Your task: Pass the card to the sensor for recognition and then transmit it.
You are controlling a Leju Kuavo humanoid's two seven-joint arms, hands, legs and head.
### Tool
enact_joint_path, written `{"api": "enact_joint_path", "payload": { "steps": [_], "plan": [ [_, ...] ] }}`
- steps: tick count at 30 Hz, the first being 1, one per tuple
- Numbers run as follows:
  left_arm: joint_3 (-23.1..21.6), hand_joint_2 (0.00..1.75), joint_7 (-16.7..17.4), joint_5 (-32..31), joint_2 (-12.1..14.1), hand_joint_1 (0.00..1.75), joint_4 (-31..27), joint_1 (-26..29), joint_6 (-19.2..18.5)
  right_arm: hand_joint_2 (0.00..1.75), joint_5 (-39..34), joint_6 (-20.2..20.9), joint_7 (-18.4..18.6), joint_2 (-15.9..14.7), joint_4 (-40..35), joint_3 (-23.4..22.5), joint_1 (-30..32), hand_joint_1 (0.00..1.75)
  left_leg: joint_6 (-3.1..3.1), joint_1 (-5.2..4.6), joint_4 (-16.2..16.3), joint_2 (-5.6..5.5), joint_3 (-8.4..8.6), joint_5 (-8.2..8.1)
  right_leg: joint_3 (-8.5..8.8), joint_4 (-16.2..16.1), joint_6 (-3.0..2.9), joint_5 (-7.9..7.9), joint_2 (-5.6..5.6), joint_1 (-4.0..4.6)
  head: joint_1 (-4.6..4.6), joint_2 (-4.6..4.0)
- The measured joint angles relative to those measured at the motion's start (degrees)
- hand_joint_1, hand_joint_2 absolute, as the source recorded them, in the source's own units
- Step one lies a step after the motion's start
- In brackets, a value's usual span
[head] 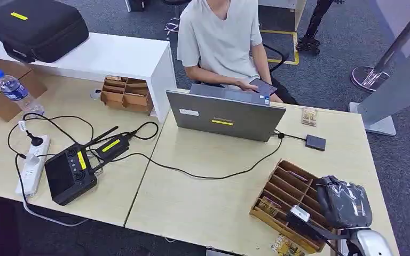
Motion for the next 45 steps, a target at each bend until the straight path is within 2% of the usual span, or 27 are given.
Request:
{"api": "enact_joint_path", "payload": {
  "steps": [16, 35, 38, 41, 45],
  "plan": [
    [0.0, 1.75, 0.68, -0.33, 0.02, 0.0, 0.0, 0.06, -0.52, 1.75, -0.17, 1.07, 0.02, -0.66, -5.07, -0.39, -4.36, 1.75, 0.0, 0.0, 0.0, 0.01, 0.01, 0.0, 0.0, 0.0, 0.0, 0.01, 0.01, 0.0, 0.0, 0.0],
    [0.0, 1.75, 0.7, -0.7, 0.02, 0.0, 0.02, 0.04, -0.63, 1.75, -0.72, 1.44, 0.22, -1.11, -5.2, -0.09, -8.95, 1.75, 0.0, 0.0, 0.0, 0.0, 0.0, 0.0, 0.0, 0.0, 0.0, 0.01, 0.01, 0.0, 0.0, 0.0],
    [0.0, 1.75, 0.7, -0.81, 0.0, 0.0, 0.0, 0.04, -0.65, 1.75, -0.42, 0.88, 0.42, -1.11, -5.16, 0.02, -9.28, 1.75, 0.0, 0.0, 0.0, 0.0, -0.01, 0.0, 0.0, 0.0, 0.0, 0.01, 0.01, 0.0, 0.0, 0.0],
    [0.0, 1.75, 0.72, -1.29, 0.0, 0.0, 0.0, 0.03, -0.7, 1.75, 0.4, -1.78, 0.46, -1.09, -4.74, 0.28, -10.5, 1.75, 0.0, 0.0, 0.0, 0.02, -0.02, 0.0, 0.01, 0.01, 0.0, 0.01, 0.02, 0.0, 0.0, 0.0],
    [-0.13, 1.75, 0.74, -2.12, -0.04, 0.0, 0.0, -0.03, -0.9, 1.75, 1.79, -3.19, 0.35, -0.39, -2.64, 1.4, -14.59, 1.75, -0.03, 0.0, 0.0, 0.1, -0.01, 0.04, 0.0, 0.04, -0.02, 0.07, 0.1, 0.0, 0.0, 0.0]
  ]
}}
